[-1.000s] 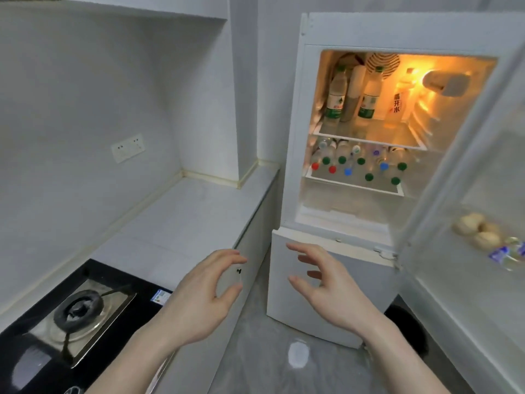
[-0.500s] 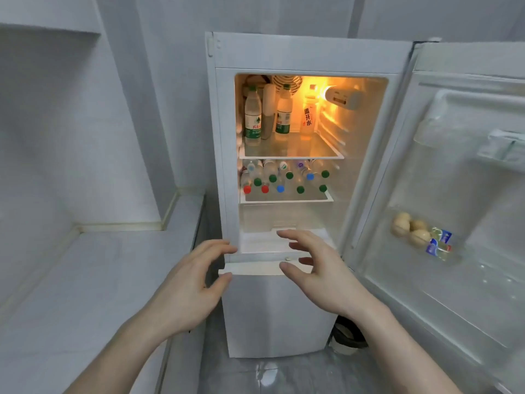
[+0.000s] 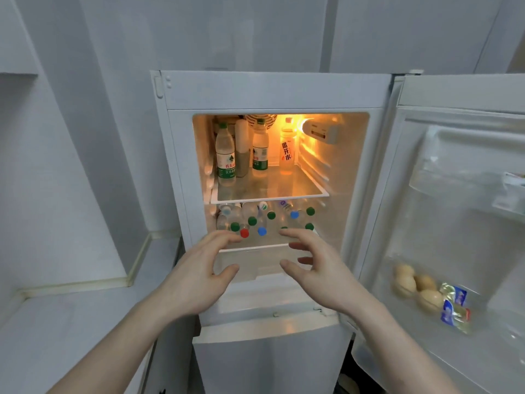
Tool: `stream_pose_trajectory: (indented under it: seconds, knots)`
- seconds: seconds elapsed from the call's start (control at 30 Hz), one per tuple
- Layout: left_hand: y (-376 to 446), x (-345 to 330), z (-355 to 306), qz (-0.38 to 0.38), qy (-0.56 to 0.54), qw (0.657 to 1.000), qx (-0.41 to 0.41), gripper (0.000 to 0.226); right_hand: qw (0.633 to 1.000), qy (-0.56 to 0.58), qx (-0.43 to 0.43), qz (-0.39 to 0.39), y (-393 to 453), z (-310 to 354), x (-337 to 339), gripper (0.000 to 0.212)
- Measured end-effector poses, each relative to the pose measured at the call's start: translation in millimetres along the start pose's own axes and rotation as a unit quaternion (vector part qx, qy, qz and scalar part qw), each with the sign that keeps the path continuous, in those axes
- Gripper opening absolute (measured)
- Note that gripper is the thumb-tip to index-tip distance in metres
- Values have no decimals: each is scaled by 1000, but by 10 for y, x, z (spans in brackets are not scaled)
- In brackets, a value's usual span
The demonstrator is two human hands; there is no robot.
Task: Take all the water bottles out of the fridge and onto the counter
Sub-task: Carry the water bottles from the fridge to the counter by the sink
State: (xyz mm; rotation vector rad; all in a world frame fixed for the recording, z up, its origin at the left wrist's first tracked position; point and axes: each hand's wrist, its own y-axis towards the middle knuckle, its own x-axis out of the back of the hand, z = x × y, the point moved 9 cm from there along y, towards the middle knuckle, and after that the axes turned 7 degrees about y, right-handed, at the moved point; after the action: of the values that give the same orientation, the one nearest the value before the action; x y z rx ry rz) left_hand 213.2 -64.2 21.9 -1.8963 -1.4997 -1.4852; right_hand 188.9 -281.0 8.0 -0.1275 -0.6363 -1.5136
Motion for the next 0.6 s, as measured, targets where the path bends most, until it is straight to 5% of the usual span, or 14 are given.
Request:
stream_pose_trajectory:
  seconds: [0.23, 0.6]
  knots:
    - [1151, -110, 238, -45, -15, 998, 43, 46, 999, 30, 27, -9, 998, -294, 326, 49]
    - [2385, -541, 1035, -105, -16, 976, 190, 79, 998, 56, -6, -27, 2149, -843, 344, 48]
